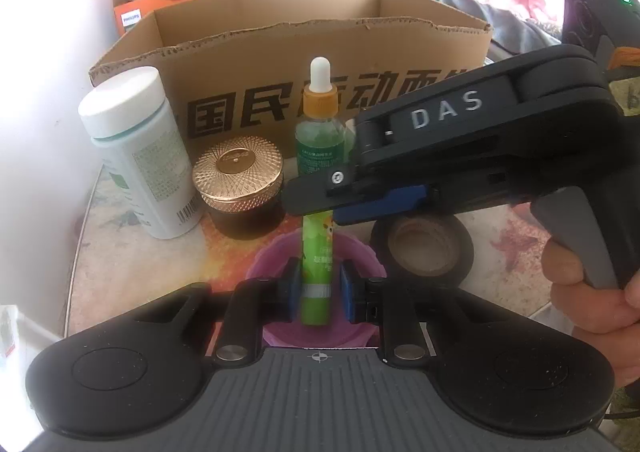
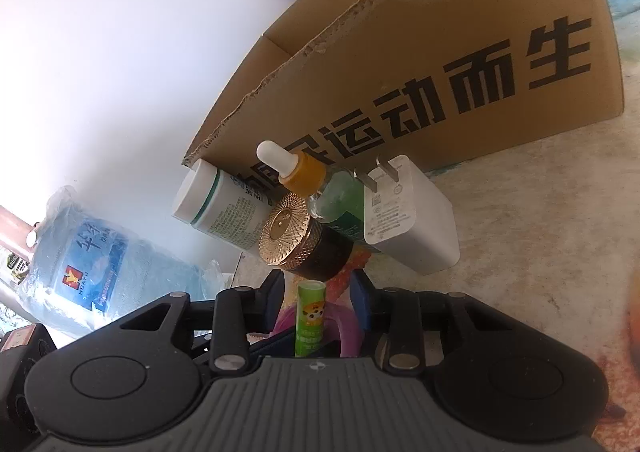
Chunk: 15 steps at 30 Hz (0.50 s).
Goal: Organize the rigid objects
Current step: 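Move the open right tool back to the pink cup, then grasp the green lip-balm tube in the pink cup with the right tool and lift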
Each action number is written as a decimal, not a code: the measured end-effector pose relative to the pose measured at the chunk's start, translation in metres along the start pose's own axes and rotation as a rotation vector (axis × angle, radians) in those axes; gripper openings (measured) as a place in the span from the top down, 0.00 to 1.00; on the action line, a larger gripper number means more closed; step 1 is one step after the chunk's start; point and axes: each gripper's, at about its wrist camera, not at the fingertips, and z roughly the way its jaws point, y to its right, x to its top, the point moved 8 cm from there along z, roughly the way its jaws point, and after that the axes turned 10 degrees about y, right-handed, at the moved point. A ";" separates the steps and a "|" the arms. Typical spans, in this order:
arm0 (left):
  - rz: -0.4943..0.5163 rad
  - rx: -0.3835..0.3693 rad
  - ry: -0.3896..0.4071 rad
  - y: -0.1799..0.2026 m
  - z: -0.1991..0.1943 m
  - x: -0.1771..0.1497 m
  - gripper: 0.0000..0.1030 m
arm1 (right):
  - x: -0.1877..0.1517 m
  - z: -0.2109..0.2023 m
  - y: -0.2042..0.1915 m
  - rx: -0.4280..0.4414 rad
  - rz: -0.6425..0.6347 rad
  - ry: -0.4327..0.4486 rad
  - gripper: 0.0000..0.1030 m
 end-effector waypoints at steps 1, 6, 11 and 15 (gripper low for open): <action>0.002 -0.001 0.000 0.000 0.000 0.000 0.81 | 0.000 0.002 0.000 -0.003 -0.001 -0.003 0.66; 0.010 0.003 0.006 0.002 0.002 0.000 0.81 | -0.002 0.006 0.001 -0.012 -0.010 -0.007 0.76; 0.023 0.005 0.010 0.005 0.004 0.001 0.81 | -0.005 0.007 0.000 -0.022 -0.033 -0.004 0.78; 0.040 0.015 0.022 0.008 0.003 0.001 0.83 | -0.005 0.008 -0.001 -0.022 -0.035 0.002 0.79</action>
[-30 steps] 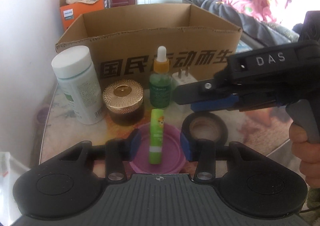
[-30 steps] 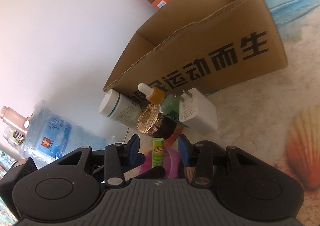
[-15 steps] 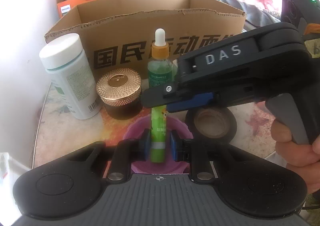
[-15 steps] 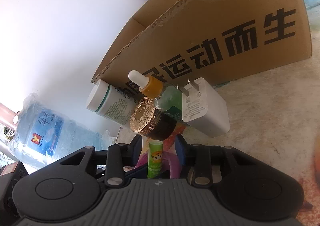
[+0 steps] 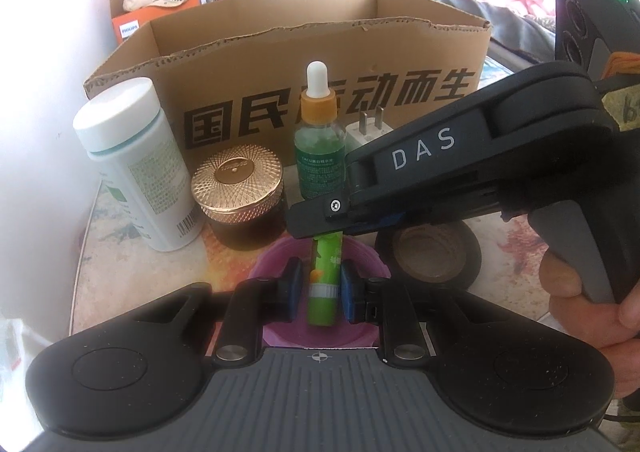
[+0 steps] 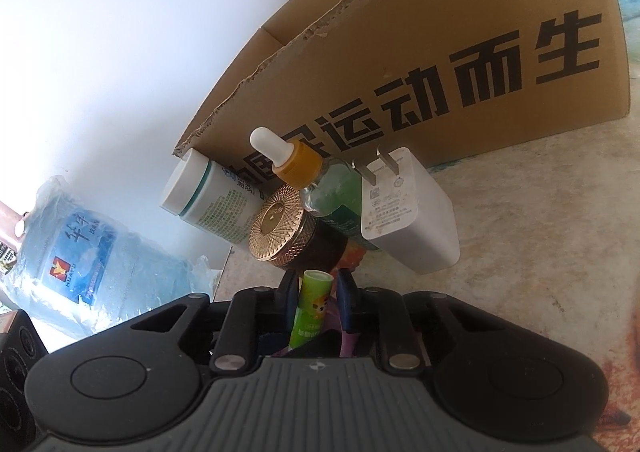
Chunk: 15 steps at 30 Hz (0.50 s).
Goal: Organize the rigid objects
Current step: 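Grasp the green lip-balm tube in the pink cup with the right tool and lift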
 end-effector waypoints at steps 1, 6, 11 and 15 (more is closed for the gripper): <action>0.001 -0.001 0.003 0.001 0.000 0.000 0.84 | 0.000 -0.001 -0.001 0.002 -0.003 0.002 0.79; 0.022 0.007 0.023 0.006 -0.004 0.001 0.85 | 0.001 -0.006 -0.009 0.000 -0.044 0.018 0.82; 0.027 0.011 0.050 0.010 -0.011 0.004 0.86 | 0.004 -0.013 -0.019 0.007 -0.074 0.037 0.82; 0.032 0.018 0.075 0.011 -0.019 0.006 0.86 | 0.005 -0.019 -0.029 0.018 -0.099 0.054 0.83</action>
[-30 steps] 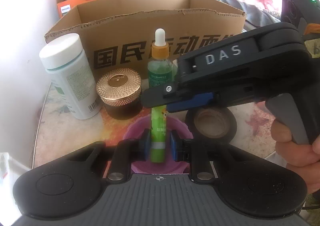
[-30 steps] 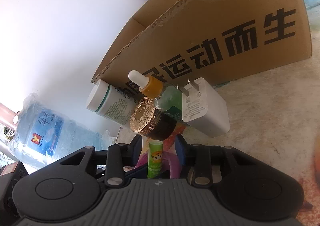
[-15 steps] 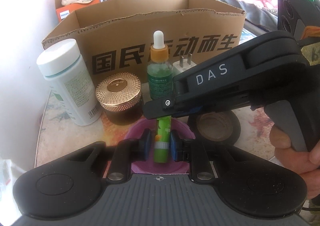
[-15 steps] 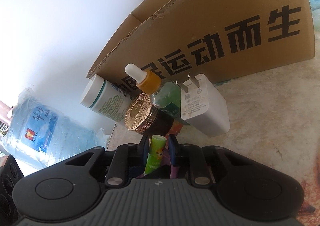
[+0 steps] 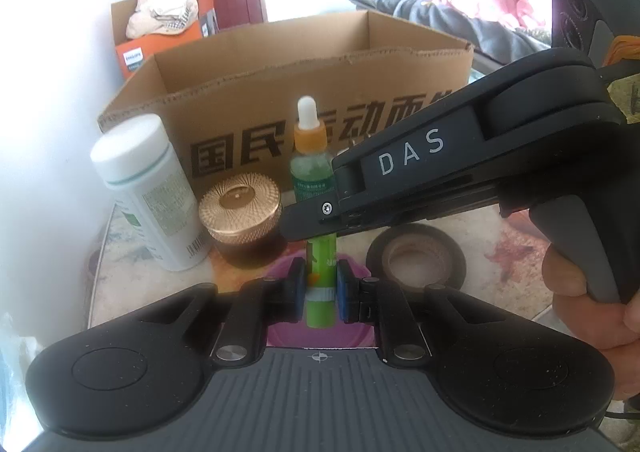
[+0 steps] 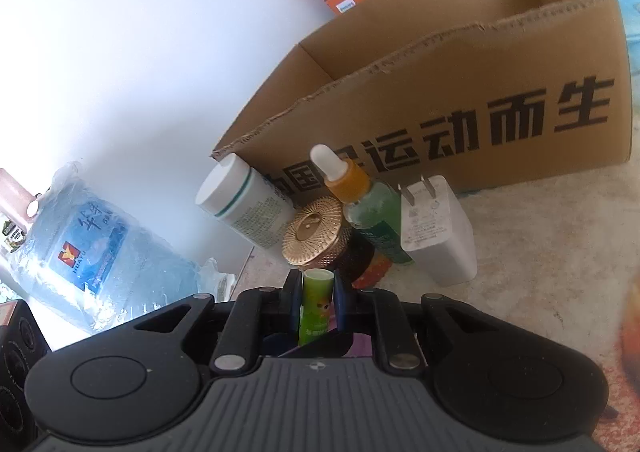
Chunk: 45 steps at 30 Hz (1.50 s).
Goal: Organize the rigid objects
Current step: 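Grasp the green lip-balm tube in the pink cup with the right tool and lift, then carry the green lip-balm tube into the cardboard box and open the right tool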
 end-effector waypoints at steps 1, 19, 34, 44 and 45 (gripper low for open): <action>0.000 0.002 0.006 0.000 -0.002 0.002 0.86 | 0.001 -0.001 -0.002 0.002 -0.006 0.004 0.83; 0.017 0.074 0.204 -0.024 -0.053 0.082 0.86 | 0.063 -0.032 -0.081 0.134 -0.182 0.136 0.84; -0.008 0.043 0.116 -0.074 0.023 0.171 0.86 | 0.168 0.031 -0.086 0.126 -0.190 0.060 0.84; -0.044 0.028 -0.195 -0.106 0.129 0.148 0.86 | 0.172 0.137 -0.005 0.039 0.054 -0.253 0.84; -0.029 0.034 -0.216 -0.107 0.136 0.144 0.86 | 0.168 0.145 0.001 0.030 0.077 -0.284 0.84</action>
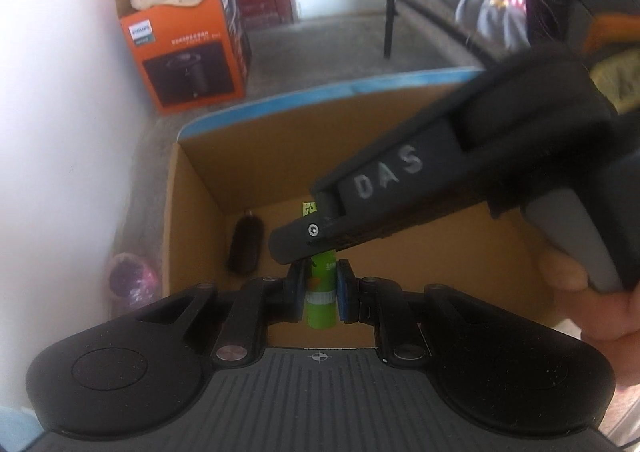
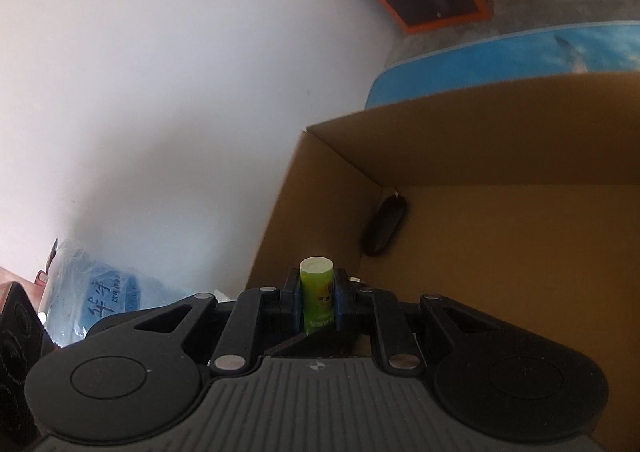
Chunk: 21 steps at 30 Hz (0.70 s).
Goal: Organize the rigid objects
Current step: 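Carry the green lip-balm tube into the cardboard box and open the right tool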
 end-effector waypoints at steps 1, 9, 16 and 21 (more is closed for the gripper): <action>0.011 0.009 -0.023 -0.001 0.006 -0.002 0.85 | 0.000 0.008 0.005 -0.003 0.014 -0.034 0.83; -0.009 0.000 -0.126 -0.016 0.030 -0.009 0.81 | -0.011 0.070 0.027 -0.078 0.036 -0.258 0.82; -0.045 0.017 -0.101 -0.028 0.022 -0.011 0.63 | -0.017 0.091 0.025 -0.149 0.029 -0.310 0.70; -0.073 0.011 -0.058 -0.026 0.004 -0.015 0.53 | -0.007 0.083 0.024 -0.159 0.008 -0.248 0.45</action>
